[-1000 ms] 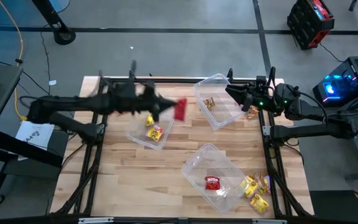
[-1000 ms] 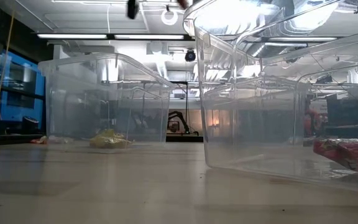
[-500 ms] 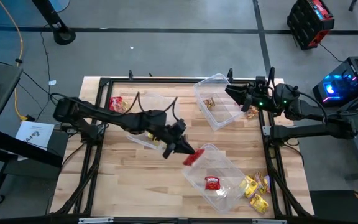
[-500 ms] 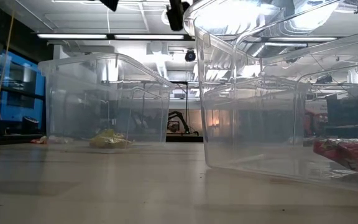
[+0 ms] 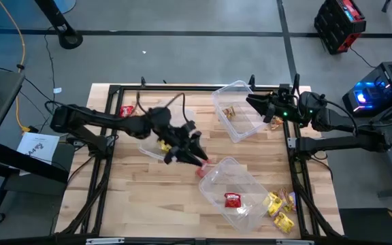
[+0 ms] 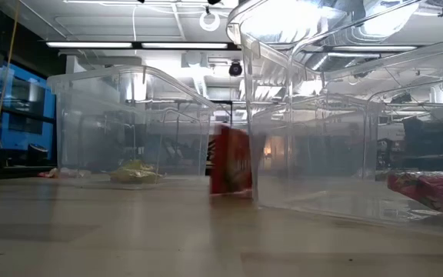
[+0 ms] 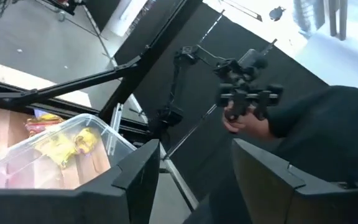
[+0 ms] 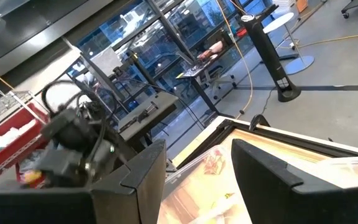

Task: Sort candy
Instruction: Put the red candy into the bottom right transparent bin

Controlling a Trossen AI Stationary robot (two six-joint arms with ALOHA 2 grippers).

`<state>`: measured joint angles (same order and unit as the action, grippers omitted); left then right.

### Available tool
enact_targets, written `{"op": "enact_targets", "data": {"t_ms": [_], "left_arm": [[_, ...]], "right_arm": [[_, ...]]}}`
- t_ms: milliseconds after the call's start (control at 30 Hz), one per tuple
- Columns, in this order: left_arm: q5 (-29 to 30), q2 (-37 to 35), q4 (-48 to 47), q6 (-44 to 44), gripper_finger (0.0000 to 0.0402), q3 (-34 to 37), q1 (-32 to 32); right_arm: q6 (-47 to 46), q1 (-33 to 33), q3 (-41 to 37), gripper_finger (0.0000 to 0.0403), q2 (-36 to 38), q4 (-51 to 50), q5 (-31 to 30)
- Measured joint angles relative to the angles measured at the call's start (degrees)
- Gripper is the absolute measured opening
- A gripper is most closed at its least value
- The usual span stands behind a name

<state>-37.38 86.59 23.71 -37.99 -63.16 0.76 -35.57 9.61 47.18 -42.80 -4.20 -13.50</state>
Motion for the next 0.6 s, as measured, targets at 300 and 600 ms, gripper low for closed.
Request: {"op": "enact_targets", "data": {"t_ms": [300, 600], "left_arm": [[0.9, -8.47, -26.34, 7.65, 0.018, -0.02, -4.18], [14.16, -8.52, -33.34, 14.03, 0.017, 0.0, -0.97]], "right_arm": [[-1.1, 0.0, 0.0, 0.0177, -0.18, 0.14, 1.31], [-7.89, -2.38, 0.0, 0.0177, -6.27, -0.42, 21.15]]}}
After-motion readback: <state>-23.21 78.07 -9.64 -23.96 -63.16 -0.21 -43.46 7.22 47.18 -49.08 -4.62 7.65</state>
